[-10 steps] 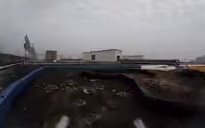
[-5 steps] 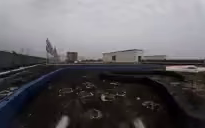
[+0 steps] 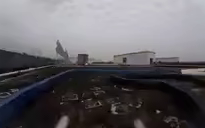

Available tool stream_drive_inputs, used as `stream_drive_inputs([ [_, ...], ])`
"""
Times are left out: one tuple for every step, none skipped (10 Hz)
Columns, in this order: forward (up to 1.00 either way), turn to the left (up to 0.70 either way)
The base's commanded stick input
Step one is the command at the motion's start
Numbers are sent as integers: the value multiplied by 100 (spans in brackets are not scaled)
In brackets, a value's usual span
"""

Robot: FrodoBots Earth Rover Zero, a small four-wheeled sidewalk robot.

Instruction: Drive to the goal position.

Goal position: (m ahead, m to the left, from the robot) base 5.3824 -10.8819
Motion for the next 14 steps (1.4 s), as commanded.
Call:
stream_drive_inputs([
  [62, 3],
  [62, 0],
  [62, 0],
  [62, 0],
  [62, 0],
  [62, 0],
  [62, 0],
  [62, 0],
  [62, 0],
  [62, 0],
  [62, 0],
  [62, 0],
  [62, 0],
  [62, 0],
])
